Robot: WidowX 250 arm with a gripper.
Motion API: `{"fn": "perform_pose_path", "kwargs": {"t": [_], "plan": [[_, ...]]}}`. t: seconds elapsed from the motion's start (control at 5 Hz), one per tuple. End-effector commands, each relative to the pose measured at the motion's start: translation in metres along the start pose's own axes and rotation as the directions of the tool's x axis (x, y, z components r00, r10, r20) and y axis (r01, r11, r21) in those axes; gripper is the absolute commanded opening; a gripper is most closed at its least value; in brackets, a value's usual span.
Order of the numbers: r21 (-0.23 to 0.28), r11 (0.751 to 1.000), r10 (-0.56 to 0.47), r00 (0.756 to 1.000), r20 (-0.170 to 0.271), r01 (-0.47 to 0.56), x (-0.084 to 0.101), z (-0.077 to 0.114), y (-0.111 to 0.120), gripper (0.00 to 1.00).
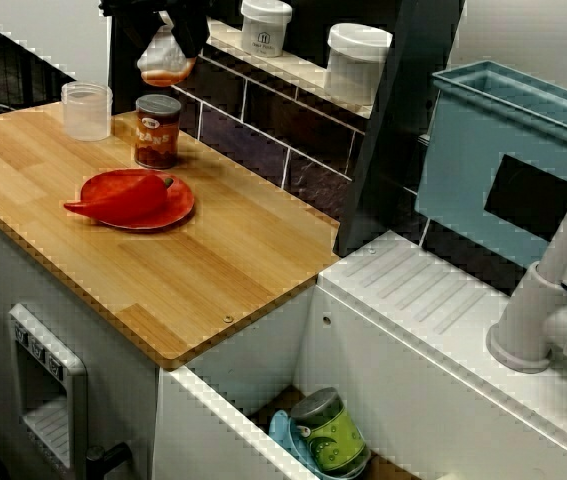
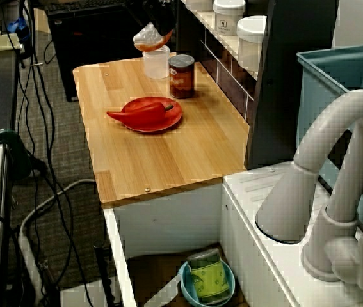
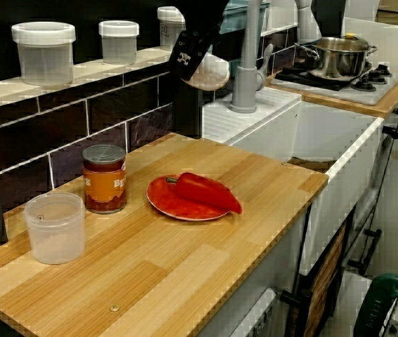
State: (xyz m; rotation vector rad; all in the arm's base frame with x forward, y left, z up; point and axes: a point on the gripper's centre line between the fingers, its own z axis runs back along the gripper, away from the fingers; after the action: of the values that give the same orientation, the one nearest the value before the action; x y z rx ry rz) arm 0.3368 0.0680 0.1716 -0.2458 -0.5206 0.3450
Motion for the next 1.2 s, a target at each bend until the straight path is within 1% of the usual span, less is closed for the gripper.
{"fn": "perform_pose_path", "kwargs": {"t": [0.0, 0.6, 0.8, 1.0], "plan": [[-0.019, 1.000, -0.020, 0.999, -0.041, 0.019, 0.014, 0.025, -0.017, 0.00], [-0.048, 0.999, -0.004, 0.997, -0.080, 0.000, 0.027, 0.044, -0.020, 0.00], [-0.053, 0.999, -0.004, 0.994, -0.107, -0.002, 0.029, 0.049, -0.023, 0.00], [-0.056, 0.998, -0.001, 0.988, -0.151, -0.007, 0.029, 0.051, -0.024, 0.00]]}}
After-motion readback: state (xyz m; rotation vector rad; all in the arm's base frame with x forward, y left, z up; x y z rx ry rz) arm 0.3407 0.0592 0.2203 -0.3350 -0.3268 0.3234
